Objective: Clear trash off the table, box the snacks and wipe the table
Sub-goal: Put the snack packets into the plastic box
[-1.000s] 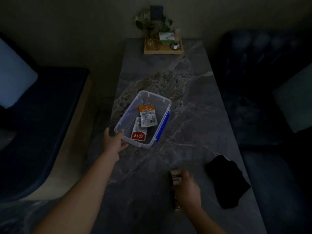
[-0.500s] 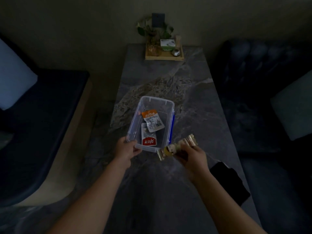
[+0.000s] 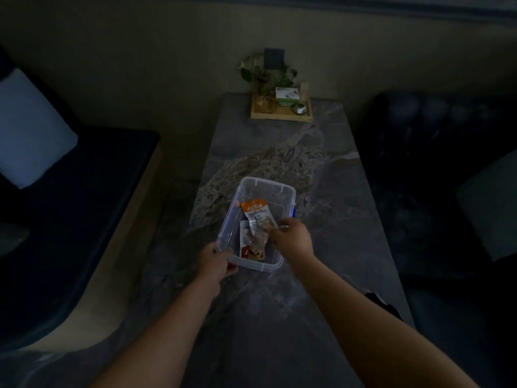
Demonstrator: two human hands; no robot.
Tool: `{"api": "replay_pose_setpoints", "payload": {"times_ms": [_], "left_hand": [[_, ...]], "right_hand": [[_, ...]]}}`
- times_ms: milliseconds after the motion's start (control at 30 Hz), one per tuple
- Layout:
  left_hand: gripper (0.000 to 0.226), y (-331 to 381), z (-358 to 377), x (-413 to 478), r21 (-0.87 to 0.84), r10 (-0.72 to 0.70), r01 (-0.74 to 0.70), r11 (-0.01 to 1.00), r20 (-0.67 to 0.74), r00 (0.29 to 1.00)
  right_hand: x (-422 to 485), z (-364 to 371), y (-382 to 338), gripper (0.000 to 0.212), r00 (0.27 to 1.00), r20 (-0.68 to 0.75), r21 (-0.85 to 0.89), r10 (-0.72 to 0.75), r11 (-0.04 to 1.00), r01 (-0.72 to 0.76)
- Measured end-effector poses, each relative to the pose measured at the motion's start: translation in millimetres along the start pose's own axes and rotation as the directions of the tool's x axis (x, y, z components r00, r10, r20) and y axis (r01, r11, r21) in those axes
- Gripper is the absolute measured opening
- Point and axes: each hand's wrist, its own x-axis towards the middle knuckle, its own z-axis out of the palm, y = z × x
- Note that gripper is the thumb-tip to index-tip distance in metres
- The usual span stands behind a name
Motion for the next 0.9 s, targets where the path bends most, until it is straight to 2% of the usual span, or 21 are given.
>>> {"api": "replay_pose_setpoints", "payload": {"times_ms": [67, 133, 200, 333, 433, 567, 700, 767, 900], "left_hand": [[0.02, 1, 0, 0, 0.003, 0.002, -0.002, 1.0, -0.004, 1.0], [0.024, 0, 1, -1, -0.015, -0.004, 0.004, 1.0, -0.006, 1.0], [0.024, -2, 3, -3, -0.041, -0.008, 0.008, 0.999, -0.017, 1.0], [0.017, 3, 8, -2, -0.066, -0.022, 0.017, 0.998, -0.076, 0.997], [0.019, 13, 9, 2, 0.04, 0.065, -0.062, 0.997, -0.076, 0.995], [0.026, 34, 11, 12, 0.164, 0.148, -0.142, 0.976, -0.019, 0.989], [0.016, 49, 17, 23, 0.262, 0.189, -0.176, 0.949, -0.024, 0.982], [0.014, 51, 19, 29, 0.281, 0.2, -0.187, 0.941, -0.021, 0.98], [0.02, 56, 23, 37, 0.234, 0.207, -0.196, 0.952, -0.024, 0.978]], "right_hand": [[2, -8, 5, 0.014, 0.999, -0.035, -0.02, -0.015, 1.0, 0.014], [2, -19, 13, 0.013, 0.998, -0.056, 0.028, 0.035, 0.999, -0.034], [-1, -28, 23, 0.007, 0.997, -0.054, 0.052, 0.063, 0.997, -0.06], [-5, -37, 38, 0.01, 0.995, -0.068, 0.0, 0.071, 0.997, -0.071], [4, -45, 37, 0.014, 0.99, -0.133, -0.066, 0.051, 0.996, -0.06], [18, -61, 29, 0.024, 0.97, -0.241, -0.058, 0.013, 0.998, -0.028], [27, -71, 30, 0.035, 0.94, -0.339, -0.012, 0.042, 0.999, -0.048], [32, -76, 30, 0.037, 0.946, -0.307, 0.036, 0.102, 0.995, -0.096], [36, -80, 34, 0.026, 0.948, -0.236, 0.217, 0.212, 0.963, -0.161]]}}
